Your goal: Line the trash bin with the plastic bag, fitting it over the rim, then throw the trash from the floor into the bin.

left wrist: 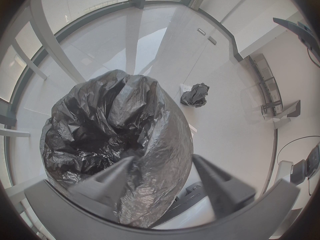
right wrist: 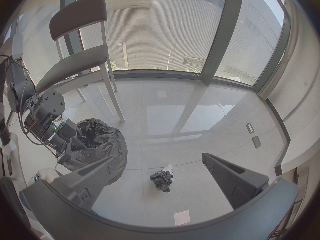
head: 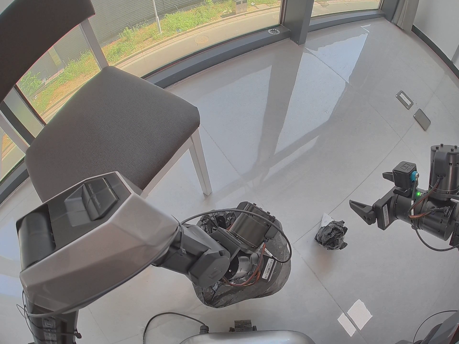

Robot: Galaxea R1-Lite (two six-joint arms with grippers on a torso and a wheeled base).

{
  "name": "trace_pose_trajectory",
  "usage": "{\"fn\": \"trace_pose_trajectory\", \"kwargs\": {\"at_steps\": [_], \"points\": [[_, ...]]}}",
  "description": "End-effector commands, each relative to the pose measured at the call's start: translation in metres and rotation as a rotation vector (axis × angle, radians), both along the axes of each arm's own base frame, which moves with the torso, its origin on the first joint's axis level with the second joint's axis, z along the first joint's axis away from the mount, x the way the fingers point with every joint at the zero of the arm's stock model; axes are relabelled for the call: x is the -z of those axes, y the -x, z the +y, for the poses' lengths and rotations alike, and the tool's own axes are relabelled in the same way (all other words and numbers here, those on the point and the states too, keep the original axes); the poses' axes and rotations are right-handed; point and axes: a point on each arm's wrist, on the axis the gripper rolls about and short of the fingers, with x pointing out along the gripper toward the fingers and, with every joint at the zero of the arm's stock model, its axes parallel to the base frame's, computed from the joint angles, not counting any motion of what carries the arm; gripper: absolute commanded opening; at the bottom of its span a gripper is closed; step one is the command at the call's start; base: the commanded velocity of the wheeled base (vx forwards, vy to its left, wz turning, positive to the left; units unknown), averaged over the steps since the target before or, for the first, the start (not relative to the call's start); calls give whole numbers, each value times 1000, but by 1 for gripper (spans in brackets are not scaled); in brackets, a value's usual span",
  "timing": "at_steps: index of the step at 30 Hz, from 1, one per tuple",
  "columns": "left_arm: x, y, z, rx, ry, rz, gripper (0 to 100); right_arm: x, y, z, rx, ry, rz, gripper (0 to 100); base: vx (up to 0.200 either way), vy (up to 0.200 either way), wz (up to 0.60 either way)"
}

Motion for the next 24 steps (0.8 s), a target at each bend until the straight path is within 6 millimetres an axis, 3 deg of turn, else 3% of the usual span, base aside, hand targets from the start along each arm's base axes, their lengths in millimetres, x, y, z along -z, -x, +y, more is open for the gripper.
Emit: {"fn": "trace_pose_trajectory", "kwargs": {"at_steps": [1, 11, 18, 24], "points": [[-2, -1, -2, 0, -6, 5, 0, -1, -1, -1, 5, -1, -4, 100, 0, 0, 0], [-3, 0, -3, 13, -25, 28, 0, -3, -3, -6, 7, 10, -23, 100, 0, 0, 0], [-10, 9, -21, 57, 50, -42, 0, -2, -4, -9, 15, 15, -28, 100, 0, 0, 0], [-11, 13, -22, 68, 47, -42, 0, -2, -4, -10, 16, 16, -28, 100, 0, 0, 0]]}}
